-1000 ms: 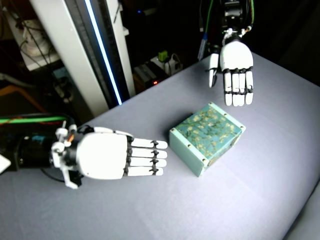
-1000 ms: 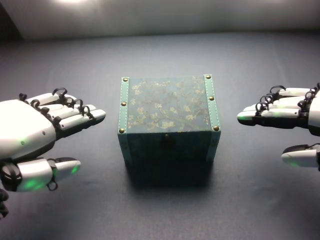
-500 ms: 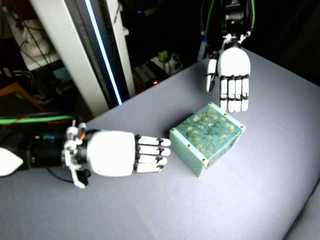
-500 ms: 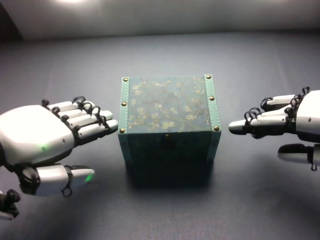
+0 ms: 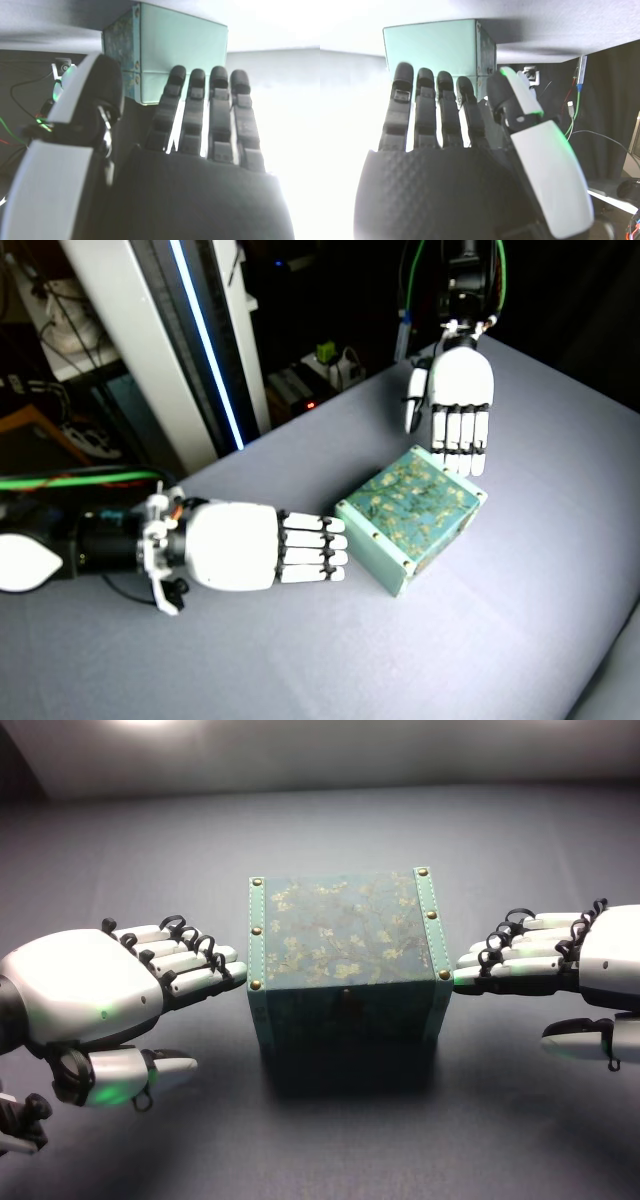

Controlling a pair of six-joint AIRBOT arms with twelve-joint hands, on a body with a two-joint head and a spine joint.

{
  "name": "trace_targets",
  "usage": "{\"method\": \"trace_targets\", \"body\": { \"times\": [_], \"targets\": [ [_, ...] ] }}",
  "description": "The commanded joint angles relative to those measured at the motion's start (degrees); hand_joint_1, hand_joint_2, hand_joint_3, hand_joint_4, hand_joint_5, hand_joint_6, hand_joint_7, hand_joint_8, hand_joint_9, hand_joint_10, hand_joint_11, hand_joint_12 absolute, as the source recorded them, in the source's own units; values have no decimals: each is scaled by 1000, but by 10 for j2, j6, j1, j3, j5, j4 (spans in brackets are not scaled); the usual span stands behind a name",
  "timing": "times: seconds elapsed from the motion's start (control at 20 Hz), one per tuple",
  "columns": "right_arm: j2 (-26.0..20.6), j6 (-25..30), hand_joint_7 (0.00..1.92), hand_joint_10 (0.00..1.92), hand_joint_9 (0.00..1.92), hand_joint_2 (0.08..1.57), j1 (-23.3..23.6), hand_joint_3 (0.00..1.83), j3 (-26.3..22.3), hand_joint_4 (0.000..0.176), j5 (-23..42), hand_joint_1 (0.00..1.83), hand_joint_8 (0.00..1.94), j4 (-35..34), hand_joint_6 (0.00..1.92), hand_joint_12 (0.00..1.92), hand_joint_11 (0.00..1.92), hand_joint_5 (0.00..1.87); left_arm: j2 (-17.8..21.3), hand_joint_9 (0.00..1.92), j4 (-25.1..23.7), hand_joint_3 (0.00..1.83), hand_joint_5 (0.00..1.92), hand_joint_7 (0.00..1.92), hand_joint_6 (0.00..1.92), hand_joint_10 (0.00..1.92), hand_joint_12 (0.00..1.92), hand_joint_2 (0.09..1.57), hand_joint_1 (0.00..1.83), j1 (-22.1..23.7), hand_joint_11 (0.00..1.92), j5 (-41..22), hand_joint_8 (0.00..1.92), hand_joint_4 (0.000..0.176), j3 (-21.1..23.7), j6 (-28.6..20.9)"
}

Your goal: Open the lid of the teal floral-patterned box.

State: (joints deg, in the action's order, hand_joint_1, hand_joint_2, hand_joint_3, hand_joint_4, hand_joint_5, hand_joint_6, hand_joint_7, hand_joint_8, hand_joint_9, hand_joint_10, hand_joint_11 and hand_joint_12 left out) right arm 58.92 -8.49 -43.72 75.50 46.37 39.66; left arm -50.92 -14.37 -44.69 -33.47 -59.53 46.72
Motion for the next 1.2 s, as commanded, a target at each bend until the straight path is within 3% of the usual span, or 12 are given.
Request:
{"method": "trace_targets", "body": {
  "times": [0.0,0.2,0.25,0.3,0.35,0.4,0.6,0.7,0.85,0.95,1.0,1.15],
  "targets": [
    [0,5,78,1,74,1571,7,90,-1,0,57,5,1,-25,1,389,0,96,-1,104,4,0,36,62,5,9,140,1447,266,8,118,-73,6,0,-2,-3],
    [0,5,84,0,84,1571,9,36,-3,0,62,0,3,-25,3,477,0,102,1,110,4,0,39,54,1,5,165,1448,258,10,120,-82,1,0,-1,-8],
    [0,5,96,1,150,1571,10,10,-3,0,63,0,1,-25,0,708,19,111,2,117,6,6,43,58,2,4,181,1464,145,11,106,-86,2,0,-1,-8],
    [0,5,96,1,150,1571,11,10,-3,0,64,0,1,-26,0,708,19,111,3,117,7,6,43,58,2,4,181,1464,145,12,106,-90,2,0,-1,-8],
    [0,5,81,17,321,1570,12,30,-3,0,69,0,0,-31,0,932,135,87,4,121,8,4,44,67,1,3,267,1480,112,14,67,-93,2,0,-1,-8],
    [0,5,95,3,287,1552,12,22,-3,0,75,0,5,-38,7,941,84,102,5,108,9,0,30,55,2,3,350,1486,101,17,13,-94,4,0,-1,-8],
    [-5,5,100,3,178,1546,12,8,-1,0,95,0,5,-65,1,699,0,81,5,120,9,0,18,44,0,1,412,1478,190,31,0,-99,2,0,-4,-8],
    [-7,5,30,5,58,1546,12,1,1,0,103,0,6,-77,5,293,0,64,5,117,12,0,15,47,4,3,369,1472,154,34,1,-103,2,0,-5,-8],
    [-7,5,40,4,44,1542,12,0,3,0,116,0,5,-93,2,217,0,61,5,174,18,0,0,38,0,1,436,1472,262,34,2,-110,0,0,-6,-8],
    [-7,5,93,5,72,1488,12,0,4,0,125,0,6,-105,5,213,3,102,5,512,22,1,0,59,0,17,749,1457,395,35,147,-115,0,0,-6,-8],
    [-6,5,108,5,79,1448,12,0,4,0,128,0,7,-109,9,215,6,122,5,560,24,0,12,102,0,8,851,1454,414,35,115,-118,2,0,-7,-8],
    [-6,5,164,3,127,1370,12,0,6,0,133,0,6,-113,4,227,41,171,3,782,26,0,0,181,0,52,785,1449,459,37,183,-122,3,0,-7,-8]
  ]
}}
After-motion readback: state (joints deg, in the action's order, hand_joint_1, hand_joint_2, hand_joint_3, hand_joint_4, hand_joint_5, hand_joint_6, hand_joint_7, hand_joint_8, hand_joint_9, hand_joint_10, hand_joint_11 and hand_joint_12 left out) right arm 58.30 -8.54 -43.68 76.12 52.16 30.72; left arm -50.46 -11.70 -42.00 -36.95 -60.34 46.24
